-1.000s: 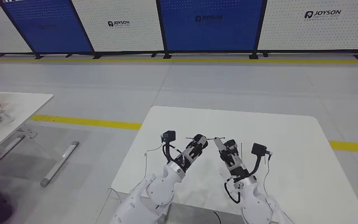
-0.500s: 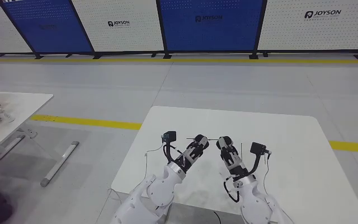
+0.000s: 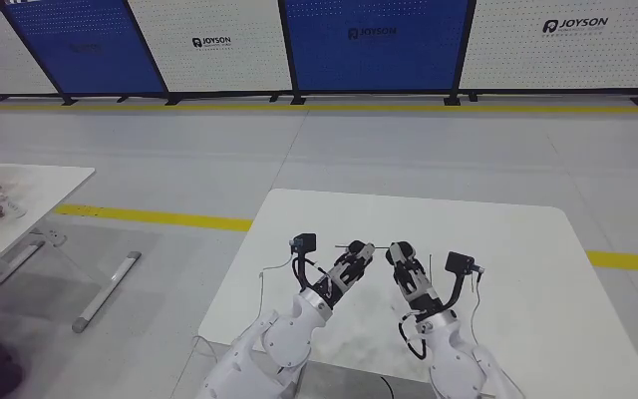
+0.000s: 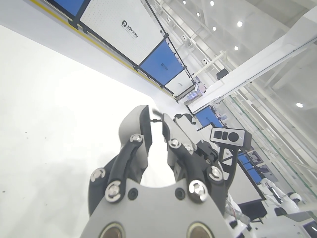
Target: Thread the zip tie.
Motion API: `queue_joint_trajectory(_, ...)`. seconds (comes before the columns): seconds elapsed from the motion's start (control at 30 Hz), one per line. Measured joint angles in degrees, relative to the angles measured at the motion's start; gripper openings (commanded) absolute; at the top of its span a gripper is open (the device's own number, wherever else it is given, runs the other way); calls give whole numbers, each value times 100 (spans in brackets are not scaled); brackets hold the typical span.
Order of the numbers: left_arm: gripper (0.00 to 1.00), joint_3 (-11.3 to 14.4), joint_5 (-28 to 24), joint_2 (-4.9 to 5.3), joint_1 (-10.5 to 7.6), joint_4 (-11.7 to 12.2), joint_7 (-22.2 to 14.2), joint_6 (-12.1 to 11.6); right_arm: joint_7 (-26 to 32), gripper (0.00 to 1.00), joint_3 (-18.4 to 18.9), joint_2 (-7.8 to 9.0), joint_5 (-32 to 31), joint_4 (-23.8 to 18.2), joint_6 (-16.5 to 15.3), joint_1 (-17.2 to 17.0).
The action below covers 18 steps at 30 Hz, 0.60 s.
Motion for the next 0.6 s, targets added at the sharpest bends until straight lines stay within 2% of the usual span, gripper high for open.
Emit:
queue_joint_trajectory(0.4, 31, -143, -172, 16, 78, -23, 30, -125, -168, 0, 21, -20, -94, 148, 183, 51)
queue_joint_trajectory(0.47, 21, -146, -185, 16, 84, -24, 41, -138, -183, 0, 15, -21, -121, 154, 187, 47)
queue_joint_trajectory(0.5, 13, -147, -187, 16, 86, -25, 45, -142, -190, 0, 12, -22, -131, 156, 187, 45)
queue_joint_trajectory(0.53, 0, -148, -189, 16, 87, -26, 48, -146, -197, 0, 7, -23, -144, 159, 186, 42)
queue_joint_trajectory(0.6, 0, -147, -184, 16, 90, -29, 49, -153, -208, 0, 1, -25, -166, 162, 178, 37)
